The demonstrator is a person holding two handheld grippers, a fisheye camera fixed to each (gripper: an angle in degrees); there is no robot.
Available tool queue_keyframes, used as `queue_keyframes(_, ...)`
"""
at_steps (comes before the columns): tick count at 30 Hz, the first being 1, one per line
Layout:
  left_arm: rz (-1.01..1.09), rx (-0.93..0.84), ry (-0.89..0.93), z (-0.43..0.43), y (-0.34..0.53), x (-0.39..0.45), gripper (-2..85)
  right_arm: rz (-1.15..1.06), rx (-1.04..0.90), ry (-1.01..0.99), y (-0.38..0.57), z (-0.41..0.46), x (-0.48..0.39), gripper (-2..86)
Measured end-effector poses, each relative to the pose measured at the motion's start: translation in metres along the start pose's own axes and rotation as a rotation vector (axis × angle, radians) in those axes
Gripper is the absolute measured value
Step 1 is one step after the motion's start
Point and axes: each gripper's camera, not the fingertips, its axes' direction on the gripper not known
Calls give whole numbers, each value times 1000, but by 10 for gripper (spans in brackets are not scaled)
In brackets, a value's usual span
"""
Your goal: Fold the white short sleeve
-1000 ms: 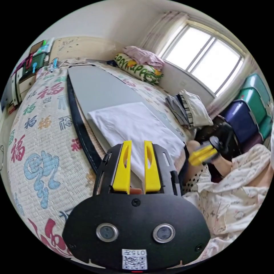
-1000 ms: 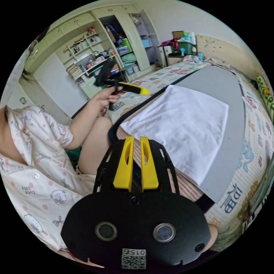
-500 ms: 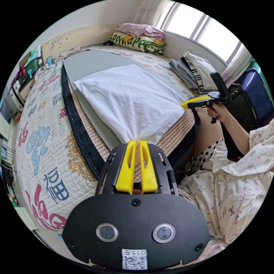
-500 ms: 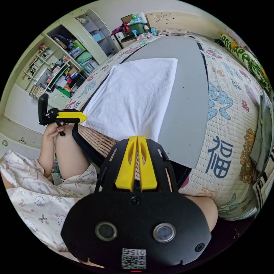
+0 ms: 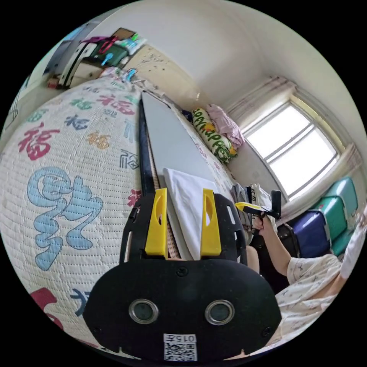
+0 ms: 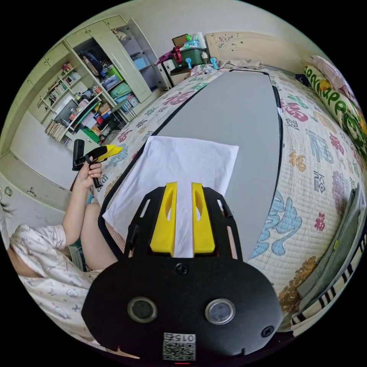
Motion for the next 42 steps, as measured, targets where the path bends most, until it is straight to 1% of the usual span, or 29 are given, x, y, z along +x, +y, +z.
queue_keyframes(2,-85,-11,17,16,-16,-23,139,3,-63,-5,-43,39,-11,72)
queue_keyframes(5,-158,4,71,17,-44,-33,152,-28,-161,-32,-81,83,-36,75)
queue_keyframes(8,-145,-39,-42,11,-86,-30,167,-49,-235,-28,-104,119,-67,73)
queue_keyframes(10,-150,-36,-27,4,-105,-32,169,-53,-267,-10,-113,137,-87,70)
queue_keyframes(15,-244,23,127,-11,-133,-63,167,-97,-246,29,-127,149,-140,66)
queue_keyframes(20,-295,96,227,-21,-147,-89,162,-145,-277,-44,-153,165,-199,72)
queue_keyframes(25,-298,104,212,-27,-152,-111,126,-233,-318,-133,-175,183,-271,86)
queue_keyframes(27,-299,106,197,-29,-149,-121,104,-274,-346,-158,-179,178,-291,87)
queue_keyframes(28,-308,104,196,-30,-146,-131,87,-271,-326,-184,-180,165,-296,84)
queue_keyframes(30,-316,100,222,-30,-140,-147,70,-210,-246,-196,-180,135,-291,82)
queue_keyframes(32,-315,96,221,-32,-131,-166,62,-80,-105,-125,-180,93,-271,83)
queue_keyframes(34,-312,93,206,-34,-122,-180,59,2,-42,-93,-179,75,-259,90)
queue_keyframes(36,-304,95,198,-36,-111,-196,57,58,-35,-87,-180,73,-256,104)
queue_keyframes(38,-290,99,192,-40,-92,-219,55,115,-73,-73,-183,86,-260,128)
queue_keyframes(42,-260,105,174,-45,-57,-257,54,193,-108,-82,-181,106,-277,126)
